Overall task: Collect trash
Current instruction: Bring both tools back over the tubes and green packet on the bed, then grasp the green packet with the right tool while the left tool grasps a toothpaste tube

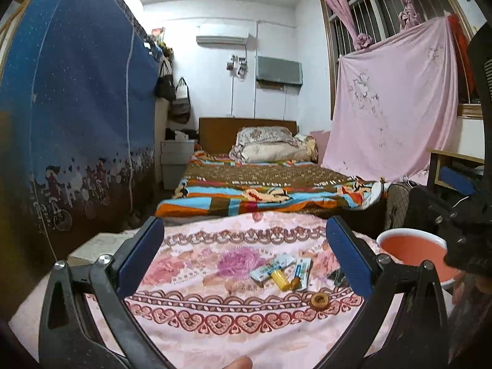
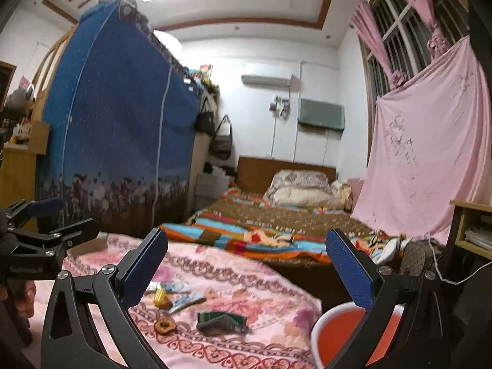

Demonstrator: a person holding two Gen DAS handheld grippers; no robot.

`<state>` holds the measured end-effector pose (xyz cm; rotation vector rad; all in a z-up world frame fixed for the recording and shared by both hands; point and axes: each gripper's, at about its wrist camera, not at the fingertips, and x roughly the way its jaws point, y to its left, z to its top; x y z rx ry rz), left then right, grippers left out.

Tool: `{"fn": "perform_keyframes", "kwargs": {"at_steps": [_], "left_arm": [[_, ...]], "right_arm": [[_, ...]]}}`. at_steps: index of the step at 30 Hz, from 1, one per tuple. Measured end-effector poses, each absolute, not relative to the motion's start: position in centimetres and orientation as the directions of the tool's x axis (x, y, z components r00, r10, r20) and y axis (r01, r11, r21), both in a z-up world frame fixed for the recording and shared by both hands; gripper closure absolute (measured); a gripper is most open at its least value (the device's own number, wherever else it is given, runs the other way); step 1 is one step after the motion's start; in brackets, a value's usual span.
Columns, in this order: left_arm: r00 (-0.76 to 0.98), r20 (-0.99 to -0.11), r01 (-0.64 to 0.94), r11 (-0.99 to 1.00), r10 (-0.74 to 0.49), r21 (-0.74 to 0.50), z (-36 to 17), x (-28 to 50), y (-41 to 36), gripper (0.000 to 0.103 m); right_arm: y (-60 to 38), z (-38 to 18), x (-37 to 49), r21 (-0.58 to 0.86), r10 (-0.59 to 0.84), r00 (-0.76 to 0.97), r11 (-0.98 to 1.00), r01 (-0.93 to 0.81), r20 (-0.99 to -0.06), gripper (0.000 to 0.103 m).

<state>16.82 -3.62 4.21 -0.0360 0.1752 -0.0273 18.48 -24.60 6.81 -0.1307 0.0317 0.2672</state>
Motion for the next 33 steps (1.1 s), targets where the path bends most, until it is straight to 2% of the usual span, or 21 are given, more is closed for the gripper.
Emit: {"fn": "perform_keyframes", "kwargs": {"at_steps": [4,9,17,19,22,24,27,33], "left_arm": [[0.975,-0.216,0.042,0.997,-0.054,-0.061,3.7,17.6,-3.3,0.011],[0.941,-0.325,0.066,0.994,-0.093,-0.092,2.9,19.7,-2.7,0.012],[0.888,-0.434,0.089,0.984,-0.148,-0.153,2.0,22.3,-2.3,0.013],[0.855,-0.494,0.084,0.983,-0.156,-0.165,1.5,23.6,-2.3,0.014],[0.801,-0.574,0.078,0.980,-0.170,-0.182,0.5,25.4,-2.0,0.023],[0.768,-0.614,0.079,0.978,-0.183,-0.193,-0.2,26.4,-1.9,0.034],[0.720,-0.666,0.084,0.977,-0.196,-0.197,-1.2,27.7,-1.9,0.042],[0.671,-0.708,0.134,0.975,-0.219,-0.175,-2.1,29.0,-3.0,0.046]], "right_arm": [[-23.8,5.4,20.7,-0.135,0.251,0.950,0.951,-0.278,-0.184,0.000],[-23.2,3.5,23.0,-0.129,0.238,0.912,0.947,-0.294,-0.334,0.000],[-22.2,2.4,24.4,-0.152,0.216,0.882,0.941,-0.303,-0.419,0.000],[-22.0,2.2,25.0,-0.153,0.209,0.870,0.940,-0.305,-0.446,0.000],[-21.9,1.8,25.8,-0.144,0.203,0.850,0.941,-0.307,-0.486,0.000],[-22.0,1.5,26.4,-0.131,0.200,0.837,0.943,-0.305,-0.510,0.000],[-22.2,1.0,27.4,-0.106,0.198,0.807,0.946,-0.305,-0.556,0.000],[-22.3,-0.4,29.3,-0.066,0.195,0.728,0.947,-0.313,-0.658,0.001]]}}
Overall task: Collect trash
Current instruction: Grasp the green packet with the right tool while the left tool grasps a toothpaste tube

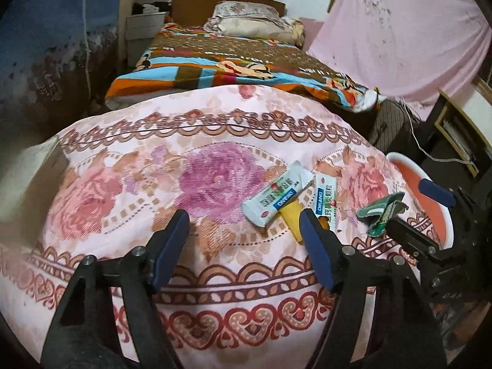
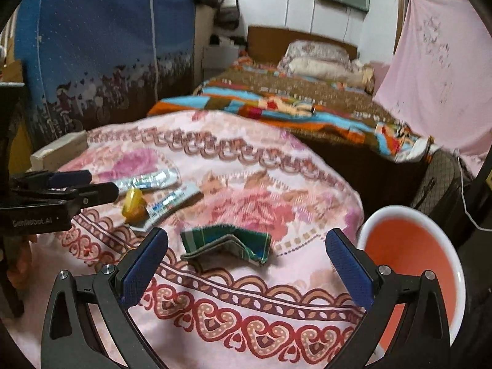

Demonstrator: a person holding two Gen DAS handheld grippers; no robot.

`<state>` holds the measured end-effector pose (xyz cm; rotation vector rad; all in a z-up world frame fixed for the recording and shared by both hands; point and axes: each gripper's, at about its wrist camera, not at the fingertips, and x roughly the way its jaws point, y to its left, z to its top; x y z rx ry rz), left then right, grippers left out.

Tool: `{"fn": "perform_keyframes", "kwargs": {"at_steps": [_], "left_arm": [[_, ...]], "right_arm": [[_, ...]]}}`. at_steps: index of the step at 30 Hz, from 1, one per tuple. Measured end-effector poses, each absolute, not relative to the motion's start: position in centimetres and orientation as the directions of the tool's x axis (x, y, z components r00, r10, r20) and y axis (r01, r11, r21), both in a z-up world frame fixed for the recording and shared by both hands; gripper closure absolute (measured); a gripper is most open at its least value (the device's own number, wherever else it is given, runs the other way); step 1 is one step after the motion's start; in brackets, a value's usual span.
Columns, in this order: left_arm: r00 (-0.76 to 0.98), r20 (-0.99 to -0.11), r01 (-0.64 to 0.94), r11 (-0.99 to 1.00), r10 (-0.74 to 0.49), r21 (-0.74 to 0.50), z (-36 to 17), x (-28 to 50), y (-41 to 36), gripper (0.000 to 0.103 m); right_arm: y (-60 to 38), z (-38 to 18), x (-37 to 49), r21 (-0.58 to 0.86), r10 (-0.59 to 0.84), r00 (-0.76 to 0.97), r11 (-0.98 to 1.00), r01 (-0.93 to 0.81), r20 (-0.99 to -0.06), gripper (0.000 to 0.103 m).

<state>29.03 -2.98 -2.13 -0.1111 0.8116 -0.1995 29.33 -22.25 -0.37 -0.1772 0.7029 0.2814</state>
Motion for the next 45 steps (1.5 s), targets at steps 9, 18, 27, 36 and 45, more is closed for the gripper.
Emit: {"fn": "perform_keyframes", "kwargs": {"at_steps": [9,18,27,36,45], "left_arm": [[0.642,-0.727,0.211,0.968,-0.244,-0.139,-2.3,30.6,-4.5,0.050],[0.611,-0.762,0.238,0.968,-0.215,-0.083,-2.7,32.4,-5.8,0.063],[0.607,-0.768,0.275,0.961,-0.205,-0.040,-2.4,32.1,-7.1,0.085],[0.622,-0.746,0.227,0.967,-0.239,-0.120,-2.1,31.3,-5.8,0.102],[0.647,-0.716,0.239,0.961,-0.262,-0.136,-1.6,29.9,-5.8,0.103]], "right_arm": [[-23.4,-1.4,30.6,0.048,0.266,0.646,0.941,-0.334,-0.715,0.019],[-23.2,-1.6,30.7,0.086,0.311,0.615,0.926,-0.368,-0.724,0.028],[-23.2,-1.5,30.8,0.084,0.314,0.624,0.925,-0.370,-0.715,0.055],[-23.3,-1.6,31.0,0.116,0.343,0.608,0.917,-0.382,-0.716,0.071],[-23.3,-1.2,30.4,0.113,0.363,0.622,0.908,-0.404,-0.693,0.077]]}}
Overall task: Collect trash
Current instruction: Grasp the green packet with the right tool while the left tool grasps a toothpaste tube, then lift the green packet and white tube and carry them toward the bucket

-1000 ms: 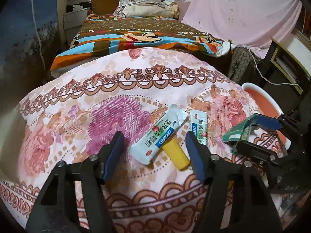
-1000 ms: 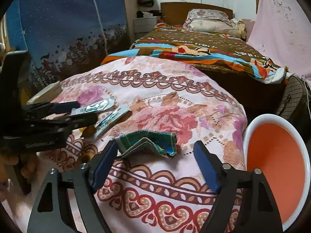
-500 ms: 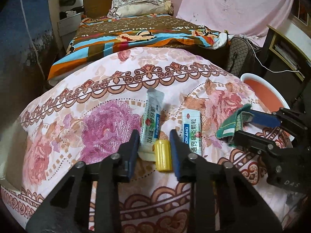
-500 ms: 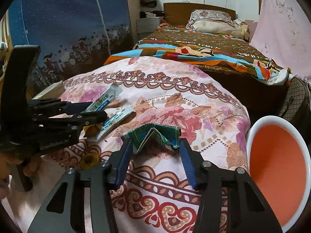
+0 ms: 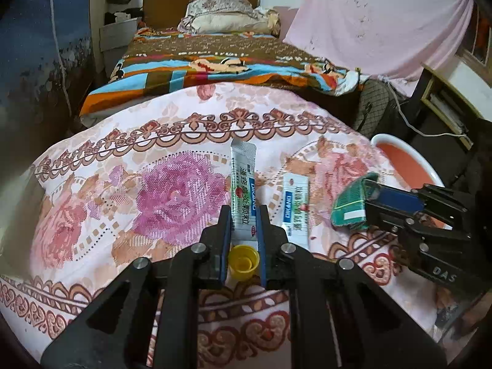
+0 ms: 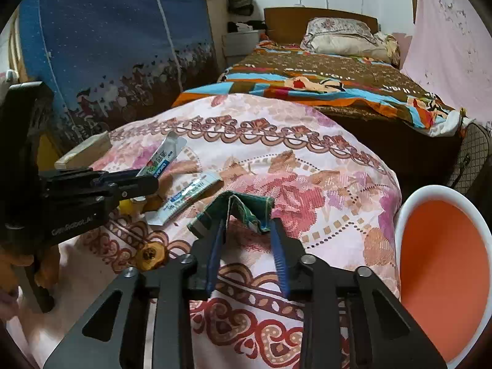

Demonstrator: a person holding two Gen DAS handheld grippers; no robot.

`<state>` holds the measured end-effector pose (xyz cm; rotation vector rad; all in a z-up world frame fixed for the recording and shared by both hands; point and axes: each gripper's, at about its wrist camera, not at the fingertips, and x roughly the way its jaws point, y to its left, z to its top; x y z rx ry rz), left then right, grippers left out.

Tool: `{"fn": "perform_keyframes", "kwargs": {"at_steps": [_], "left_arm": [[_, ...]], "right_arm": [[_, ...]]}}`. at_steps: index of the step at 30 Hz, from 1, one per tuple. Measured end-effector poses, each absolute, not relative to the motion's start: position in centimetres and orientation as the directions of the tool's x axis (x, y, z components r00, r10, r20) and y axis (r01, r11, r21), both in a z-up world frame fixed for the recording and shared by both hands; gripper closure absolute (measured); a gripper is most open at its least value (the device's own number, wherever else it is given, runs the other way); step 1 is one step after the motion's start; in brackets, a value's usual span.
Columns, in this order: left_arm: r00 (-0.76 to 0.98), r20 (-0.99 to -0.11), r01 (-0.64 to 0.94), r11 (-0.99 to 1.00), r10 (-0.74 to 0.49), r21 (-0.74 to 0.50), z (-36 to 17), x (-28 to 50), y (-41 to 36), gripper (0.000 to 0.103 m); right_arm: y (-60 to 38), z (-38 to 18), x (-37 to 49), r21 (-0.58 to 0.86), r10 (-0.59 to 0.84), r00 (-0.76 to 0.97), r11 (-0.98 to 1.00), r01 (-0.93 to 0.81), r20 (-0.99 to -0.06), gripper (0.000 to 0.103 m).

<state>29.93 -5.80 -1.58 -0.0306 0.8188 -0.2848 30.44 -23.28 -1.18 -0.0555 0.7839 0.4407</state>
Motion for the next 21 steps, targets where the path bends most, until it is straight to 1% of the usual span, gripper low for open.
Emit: {"fn": "perform_keyframes", "kwargs": {"at_steps": [4,7,11,18,21], "left_arm": [[0.681,-0.668,0.241,0.954,-0.298,-0.180,-1.0,28.7,-5.3,0.103],[0.725,-0.614,0.246,0.950,-0.313,-0.194,0.0,27.7,-5.0,0.103],[0.756,-0.555,0.260,0.938,-0.346,-0.230,0.9,26.6,-4.8,0.102],[0.758,-0.535,0.283,0.927,-0.373,-0.246,1.2,26.0,-5.1,0.103],[0.781,-0.508,0.290,0.931,-0.364,-0.222,1.7,25.4,-5.5,0.103]], "right_arm": [[-23.4,-0.9,30.2,0.119,0.377,0.633,0.904,-0.411,-0.676,0.079],[-23.5,-0.5,30.0,0.126,0.387,0.646,0.902,-0.413,-0.658,0.079],[-23.9,0.3,29.5,0.131,0.402,0.676,0.900,-0.416,-0.618,0.080],[-23.9,1.0,29.1,0.115,0.400,0.707,0.902,-0.416,-0.583,0.080],[-24.3,1.8,28.5,0.115,0.406,0.742,0.904,-0.412,-0.534,0.080]]}}
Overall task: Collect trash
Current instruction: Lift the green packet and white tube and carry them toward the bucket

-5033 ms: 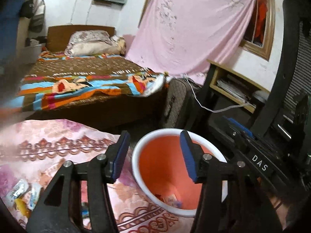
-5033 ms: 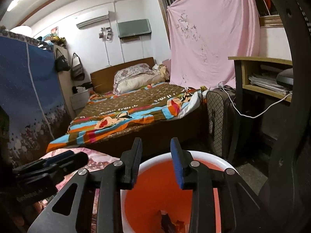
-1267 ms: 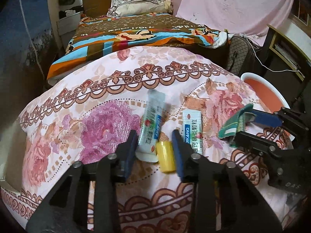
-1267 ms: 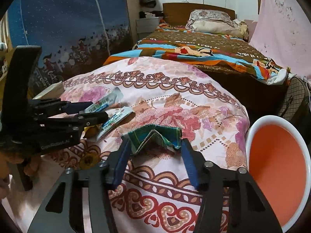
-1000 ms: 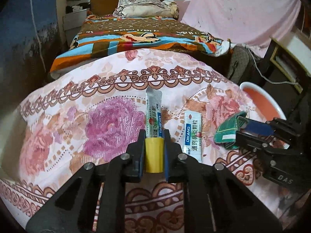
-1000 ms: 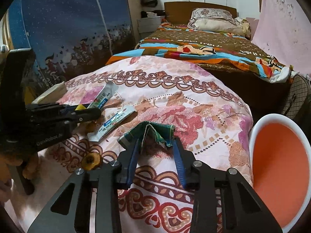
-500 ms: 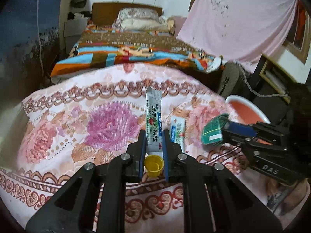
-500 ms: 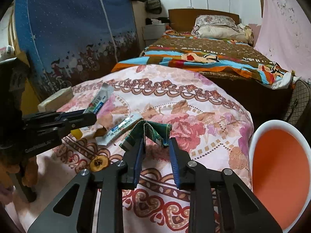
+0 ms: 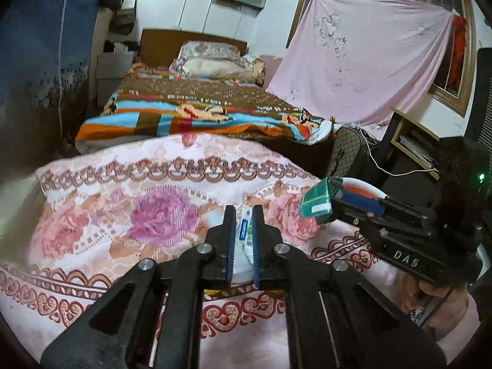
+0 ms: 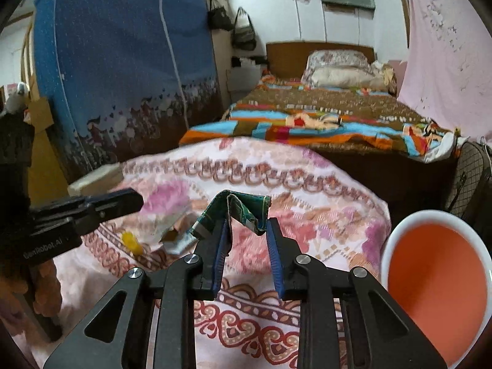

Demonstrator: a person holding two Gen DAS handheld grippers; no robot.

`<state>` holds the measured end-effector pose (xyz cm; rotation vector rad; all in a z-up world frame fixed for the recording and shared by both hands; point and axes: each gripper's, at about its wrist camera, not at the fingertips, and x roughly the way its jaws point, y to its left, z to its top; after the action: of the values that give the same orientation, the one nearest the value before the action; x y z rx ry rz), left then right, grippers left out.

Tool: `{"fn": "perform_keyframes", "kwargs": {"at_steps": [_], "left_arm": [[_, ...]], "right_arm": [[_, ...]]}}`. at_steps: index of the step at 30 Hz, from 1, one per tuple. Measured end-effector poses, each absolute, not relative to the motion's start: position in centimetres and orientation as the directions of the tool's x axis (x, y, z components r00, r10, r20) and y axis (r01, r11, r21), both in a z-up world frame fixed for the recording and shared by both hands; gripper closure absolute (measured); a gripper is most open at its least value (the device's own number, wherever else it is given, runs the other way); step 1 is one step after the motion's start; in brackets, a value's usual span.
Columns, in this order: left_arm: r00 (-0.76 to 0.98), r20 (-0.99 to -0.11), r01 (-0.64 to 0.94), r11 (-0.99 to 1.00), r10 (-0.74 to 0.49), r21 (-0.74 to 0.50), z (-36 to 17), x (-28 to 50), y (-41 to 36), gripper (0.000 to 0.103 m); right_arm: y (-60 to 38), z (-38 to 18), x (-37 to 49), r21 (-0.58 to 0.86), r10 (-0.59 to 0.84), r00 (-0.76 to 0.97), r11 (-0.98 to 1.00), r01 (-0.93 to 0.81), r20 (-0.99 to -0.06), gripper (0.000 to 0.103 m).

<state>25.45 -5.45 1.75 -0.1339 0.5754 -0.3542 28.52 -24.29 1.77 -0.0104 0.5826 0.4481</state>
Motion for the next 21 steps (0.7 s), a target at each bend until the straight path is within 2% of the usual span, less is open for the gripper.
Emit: {"fn": "perform_keyframes", "kwargs": {"at_steps": [3,7,11,14,21], "left_arm": [[0.791,-0.497,0.314,0.934,-0.357,-0.172,2.2,25.0,-6.5,0.103],[0.781,-0.552,0.291,0.952,-0.293,-0.094,1.6,25.5,-7.7,0.103],[0.715,-0.636,0.264,0.954,-0.291,-0.139,0.1,26.6,-7.3,0.103],[0.681,-0.673,0.244,0.956,-0.289,-0.164,-0.7,27.2,-7.2,0.086],[0.649,-0.726,0.257,0.964,-0.226,-0.071,-1.3,28.0,-8.8,0.084]], "right_arm": [[-24.8,2.7,27.9,0.099,0.399,0.783,0.910,-0.404,-0.477,0.080],[-24.9,3.3,27.4,0.073,0.379,0.813,0.919,-0.389,-0.442,0.080],[-24.8,3.0,27.4,0.053,0.359,0.814,0.924,-0.378,-0.457,0.080],[-24.7,2.9,27.6,0.046,0.351,0.812,0.926,-0.375,-0.467,0.080],[-24.6,2.6,27.8,0.039,0.342,0.803,0.928,-0.371,-0.487,0.080]]}}
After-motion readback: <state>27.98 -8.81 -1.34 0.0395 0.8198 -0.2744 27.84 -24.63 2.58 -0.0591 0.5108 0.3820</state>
